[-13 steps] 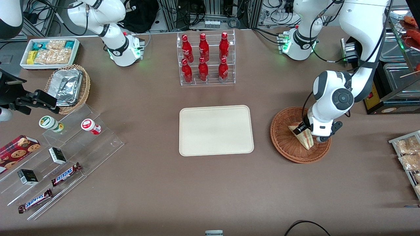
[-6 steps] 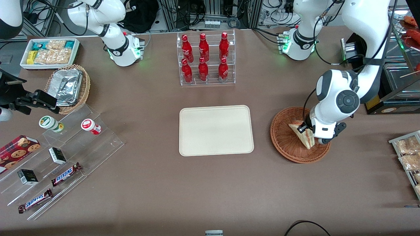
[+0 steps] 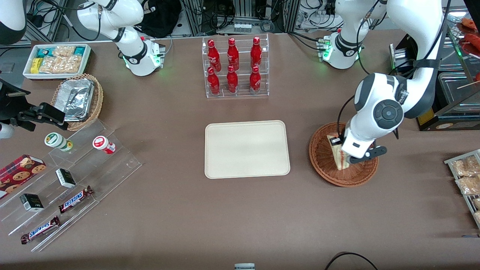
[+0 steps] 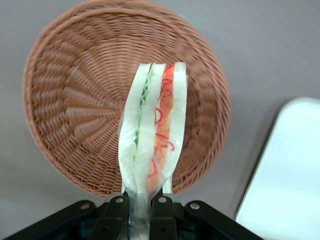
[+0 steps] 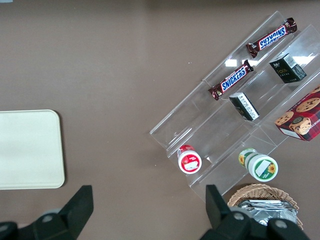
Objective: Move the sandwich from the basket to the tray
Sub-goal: 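Lift the sandwich and carry it with the left gripper over the tray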
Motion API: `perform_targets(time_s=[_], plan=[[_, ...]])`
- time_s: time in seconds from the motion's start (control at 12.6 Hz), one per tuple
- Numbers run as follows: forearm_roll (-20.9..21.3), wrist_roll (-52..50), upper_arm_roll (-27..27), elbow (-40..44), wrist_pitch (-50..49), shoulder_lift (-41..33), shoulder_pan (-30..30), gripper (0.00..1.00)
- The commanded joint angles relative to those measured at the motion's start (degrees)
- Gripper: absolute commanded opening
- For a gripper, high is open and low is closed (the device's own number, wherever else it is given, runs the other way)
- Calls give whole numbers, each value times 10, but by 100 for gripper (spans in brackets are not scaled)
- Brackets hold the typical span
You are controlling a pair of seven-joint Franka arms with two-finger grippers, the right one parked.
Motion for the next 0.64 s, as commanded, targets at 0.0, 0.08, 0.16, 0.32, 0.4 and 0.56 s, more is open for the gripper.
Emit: perform_targets(time_s=[0.0,0.08,0.16,0.32,0.4,0.56], plan=[[1,57,-22,24,-14,22,-17,3],[-6,50,-34,48,-15,44,-26,2],[-7,31,-41,66,-16,61,-37,2],[-8,-19,-45,115,-15,106,-77,0],[-7,-48,-45,136,-14,125,-94,0],[-7,-111,-46,185,-14,165,-128,0]])
